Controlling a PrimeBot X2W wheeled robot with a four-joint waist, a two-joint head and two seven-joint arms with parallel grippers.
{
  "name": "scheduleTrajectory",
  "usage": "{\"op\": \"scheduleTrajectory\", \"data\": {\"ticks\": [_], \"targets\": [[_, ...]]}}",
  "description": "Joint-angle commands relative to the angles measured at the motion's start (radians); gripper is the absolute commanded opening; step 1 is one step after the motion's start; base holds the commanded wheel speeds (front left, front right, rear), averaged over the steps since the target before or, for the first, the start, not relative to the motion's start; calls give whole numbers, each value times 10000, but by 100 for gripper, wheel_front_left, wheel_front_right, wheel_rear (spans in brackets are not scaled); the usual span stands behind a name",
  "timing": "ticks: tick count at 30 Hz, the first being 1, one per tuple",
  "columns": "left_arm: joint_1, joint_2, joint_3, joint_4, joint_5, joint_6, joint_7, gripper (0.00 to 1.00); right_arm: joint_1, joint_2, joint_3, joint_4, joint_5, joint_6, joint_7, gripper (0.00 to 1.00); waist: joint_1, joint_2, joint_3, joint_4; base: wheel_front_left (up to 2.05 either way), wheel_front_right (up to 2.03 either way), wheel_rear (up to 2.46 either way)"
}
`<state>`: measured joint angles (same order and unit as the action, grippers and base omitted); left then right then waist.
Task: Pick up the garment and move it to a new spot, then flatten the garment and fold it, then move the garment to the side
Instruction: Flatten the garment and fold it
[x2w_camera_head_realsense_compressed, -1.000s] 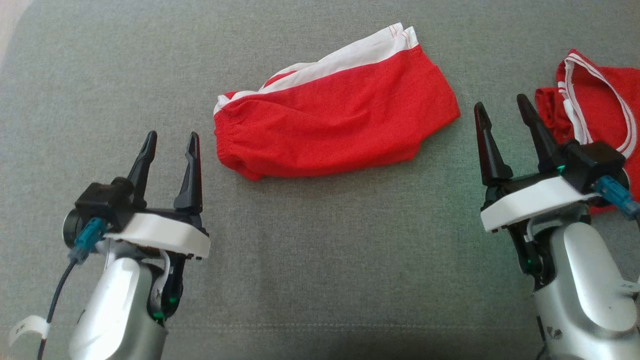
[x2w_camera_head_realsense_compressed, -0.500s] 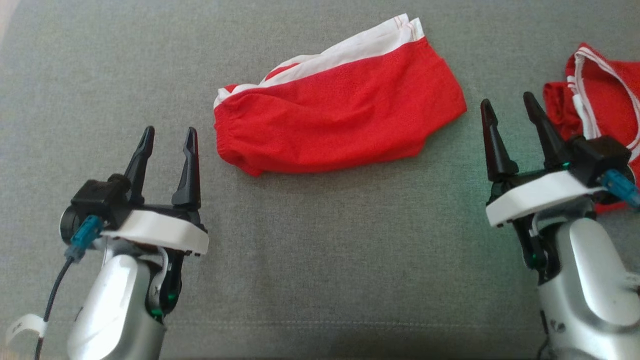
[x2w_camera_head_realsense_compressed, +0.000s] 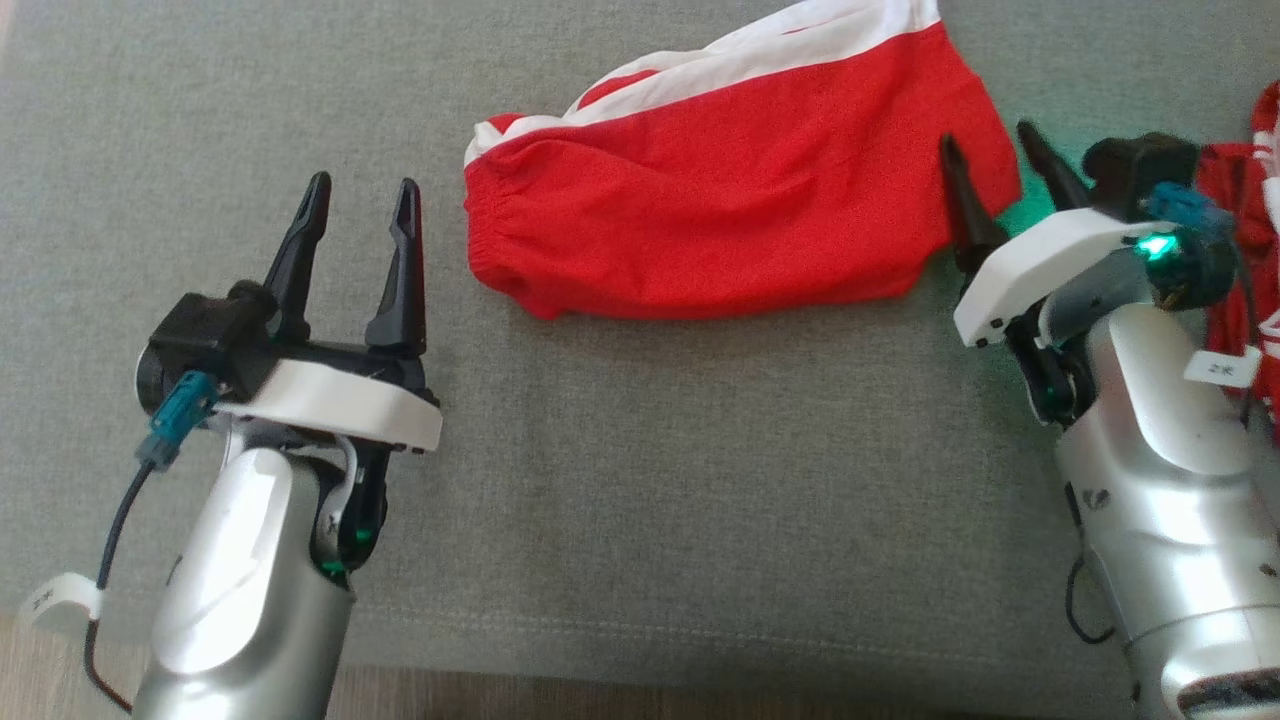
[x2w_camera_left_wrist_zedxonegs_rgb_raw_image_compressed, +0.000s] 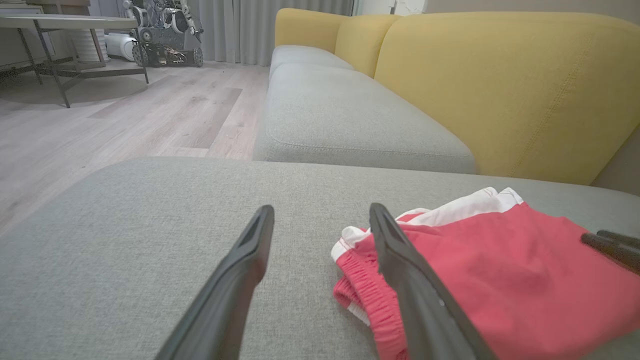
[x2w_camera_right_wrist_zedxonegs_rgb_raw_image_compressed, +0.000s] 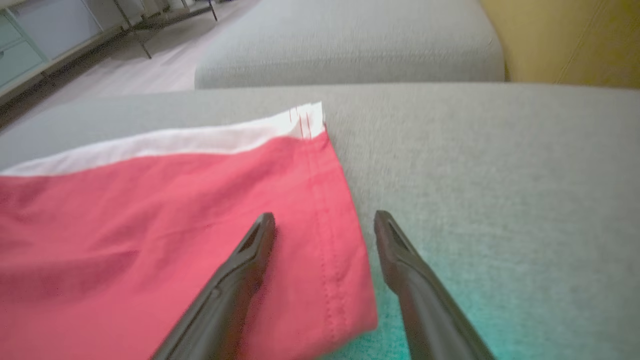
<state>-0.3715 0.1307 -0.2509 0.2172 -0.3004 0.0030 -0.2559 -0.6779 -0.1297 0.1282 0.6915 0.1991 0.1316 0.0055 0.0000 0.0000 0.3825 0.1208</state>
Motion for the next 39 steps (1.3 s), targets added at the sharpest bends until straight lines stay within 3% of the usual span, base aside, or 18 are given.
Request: {"op": "scheduleTrajectory", "data": {"ticks": [1, 7, 8, 9, 17, 26, 39], "targets": [[-357, 154, 364, -285, 126, -43, -59, 100, -362, 153, 194, 157, -5, -9, 59, 100, 0, 0, 100, 74, 0, 0, 0], [-375, 56, 516, -269, 252, -151, -59, 100, -897, 459, 374, 1665, 174, -9, 393, 100, 0, 0, 181, 82, 0, 0, 0], [-368, 44, 541, -272, 273, -167, -59, 100, -937, 512, 442, 1798, 295, -9, 385, 45, 0, 0, 184, 77, 0, 0, 0], [-359, 32, 566, -272, 293, -183, -59, 100, -958, 560, 508, 1927, 448, -9, 397, 0, 0, 0, 183, 70, 0, 0, 0], [-258, -33, 746, -275, 472, -289, -59, 100, -847, 704, 1082, 2163, 1348, -9, -244, 0, 0, 0, 91, -82, 0, 0, 0], [141, 23, 988, -346, 587, -283, -59, 100, 599, 728, 1230, 1127, 1836, -9, -1398, 0, 0, 0, -240, -503, 0, 0, 0], [599, 135, 1038, -379, 578, -261, -59, 100, 3166, 761, -103, -1122, 1784, -9, -1076, 0, 0, 0, -633, -905, 0, 0, 0]]}}
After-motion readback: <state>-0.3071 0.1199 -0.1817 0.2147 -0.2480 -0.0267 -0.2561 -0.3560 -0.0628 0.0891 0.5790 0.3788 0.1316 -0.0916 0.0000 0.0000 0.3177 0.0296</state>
